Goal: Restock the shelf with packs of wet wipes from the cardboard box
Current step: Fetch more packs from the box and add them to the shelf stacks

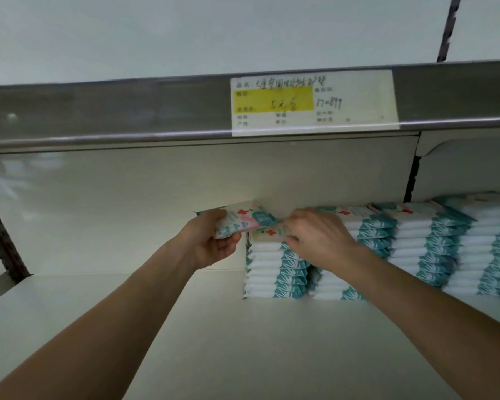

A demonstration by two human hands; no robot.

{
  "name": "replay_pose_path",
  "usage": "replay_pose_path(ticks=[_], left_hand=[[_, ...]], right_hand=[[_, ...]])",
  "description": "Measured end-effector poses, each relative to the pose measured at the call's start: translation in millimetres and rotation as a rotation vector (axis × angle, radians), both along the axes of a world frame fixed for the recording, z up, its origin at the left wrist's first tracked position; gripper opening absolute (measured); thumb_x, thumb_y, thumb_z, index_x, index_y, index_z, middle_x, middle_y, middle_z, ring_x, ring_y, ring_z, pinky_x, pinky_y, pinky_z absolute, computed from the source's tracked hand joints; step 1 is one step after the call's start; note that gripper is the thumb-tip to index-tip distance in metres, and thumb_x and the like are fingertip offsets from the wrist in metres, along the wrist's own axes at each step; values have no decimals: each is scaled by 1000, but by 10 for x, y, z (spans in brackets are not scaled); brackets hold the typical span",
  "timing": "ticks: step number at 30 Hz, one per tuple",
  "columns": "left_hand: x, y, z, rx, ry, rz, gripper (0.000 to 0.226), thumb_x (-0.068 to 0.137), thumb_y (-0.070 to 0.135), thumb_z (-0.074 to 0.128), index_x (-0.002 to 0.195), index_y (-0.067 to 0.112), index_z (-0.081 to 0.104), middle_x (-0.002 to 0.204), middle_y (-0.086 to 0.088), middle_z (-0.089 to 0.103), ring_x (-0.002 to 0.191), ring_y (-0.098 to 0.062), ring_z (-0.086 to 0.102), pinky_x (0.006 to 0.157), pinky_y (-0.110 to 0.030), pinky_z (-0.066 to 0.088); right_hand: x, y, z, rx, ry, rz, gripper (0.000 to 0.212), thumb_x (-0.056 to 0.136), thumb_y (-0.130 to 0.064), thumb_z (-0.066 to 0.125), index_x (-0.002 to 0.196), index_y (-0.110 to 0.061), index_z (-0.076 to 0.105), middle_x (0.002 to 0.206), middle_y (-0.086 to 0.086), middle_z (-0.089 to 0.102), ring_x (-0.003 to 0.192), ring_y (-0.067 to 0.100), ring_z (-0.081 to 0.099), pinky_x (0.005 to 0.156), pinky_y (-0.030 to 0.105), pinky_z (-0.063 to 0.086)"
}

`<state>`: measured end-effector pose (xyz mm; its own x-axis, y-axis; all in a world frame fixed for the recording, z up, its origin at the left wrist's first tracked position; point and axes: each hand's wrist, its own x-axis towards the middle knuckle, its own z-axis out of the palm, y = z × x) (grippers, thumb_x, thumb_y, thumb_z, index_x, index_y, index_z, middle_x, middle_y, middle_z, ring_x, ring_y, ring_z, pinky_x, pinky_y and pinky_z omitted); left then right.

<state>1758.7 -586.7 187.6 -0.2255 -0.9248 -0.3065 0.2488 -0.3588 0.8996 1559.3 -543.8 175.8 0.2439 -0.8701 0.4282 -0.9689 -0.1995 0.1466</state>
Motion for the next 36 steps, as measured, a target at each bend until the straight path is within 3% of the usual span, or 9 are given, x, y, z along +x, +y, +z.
replay_pose_path(ticks=[6, 10, 14, 19, 22, 24, 28, 32, 36], left_hand=[[-241, -56, 27, -28, -97, -134, 16, 94, 24, 57, 90, 9, 59, 59, -8, 64, 38, -13, 55, 37, -17, 44], [-297, -77, 42, -54, -56, -195, 14, 93, 20, 58, 95, 7, 60, 67, -11, 66, 43, -16, 60, 41, -22, 52], [-240, -133, 35, -97, -130, -258, 13, 91, 24, 59, 97, 12, 63, 86, -10, 69, 70, -20, 69, 61, -30, 59], [-179, -232, 161, -255, -294, -256, 14, 88, 27, 63, 98, 16, 63, 107, -7, 67, 92, -21, 60, 81, -32, 47], [-266, -234, 238, -280, -274, -337, 22, 90, 16, 61, 109, 5, 61, 105, -14, 69, 87, -25, 66, 78, -35, 55], [-322, -230, 266, -257, -218, -267, 17, 89, 8, 61, 104, 1, 59, 94, -15, 71, 80, -26, 68, 71, -35, 59], [-318, -251, 225, -174, -156, -87, 13, 89, -2, 60, 101, 3, 59, 80, -12, 69, 63, -22, 70, 54, -33, 60], [-414, -172, 120, -105, -133, -44, 14, 91, -2, 57, 105, -1, 56, 83, -16, 67, 60, -21, 68, 47, -30, 58], [-463, -118, 53, -55, -114, 2, 9, 93, 1, 53, 100, -2, 58, 87, -21, 66, 64, -27, 67, 52, -34, 59]], right_hand=[[11, 79, 165, 40, -235, 120, 59, 84, -37, 67, 135, -23, 40, 135, -3, 39, 117, 18, 45, 80, 28, 40], [-23, 52, 256, 227, -976, -17, 75, 83, -46, 68, 143, -21, 32, 132, -4, 43, 112, 17, 52, 90, 31, 47], [-53, -9, 332, 427, -1339, -47, 43, 90, -12, 60, 132, -14, 50, 99, 4, 63, 69, 14, 64, 53, 22, 54], [-140, -71, 531, 426, -1229, 73, 26, 88, -3, 59, 102, -23, 67, 82, 0, 65, 62, 9, 55, 47, 16, 43], [-83, -143, 517, 416, -1276, 117, 19, 86, -8, 65, 99, -21, 68, 87, 3, 67, 71, 13, 63, 73, 31, 58], [-68, -186, 460, 305, -1266, 51, 34, 84, -19, 70, 116, -15, 62, 100, 6, 66, 82, 18, 66, 84, 41, 57], [-47, -63, 484, 185, -797, -20, 62, 83, -52, 63, 134, -21, 47, 123, -4, 51, 111, 16, 53, 91, 29, 44], [60, 26, 444, 328, -382, -35, 72, 69, -65, 68, 128, -29, 46, 124, -6, 45, 110, 17, 47, 90, 33, 41], [18, -16, 331, 159, -164, -47, 35, 85, -37, 65, 115, -24, 52, 110, -3, 58, 87, 19, 49, 69, 30, 32]])
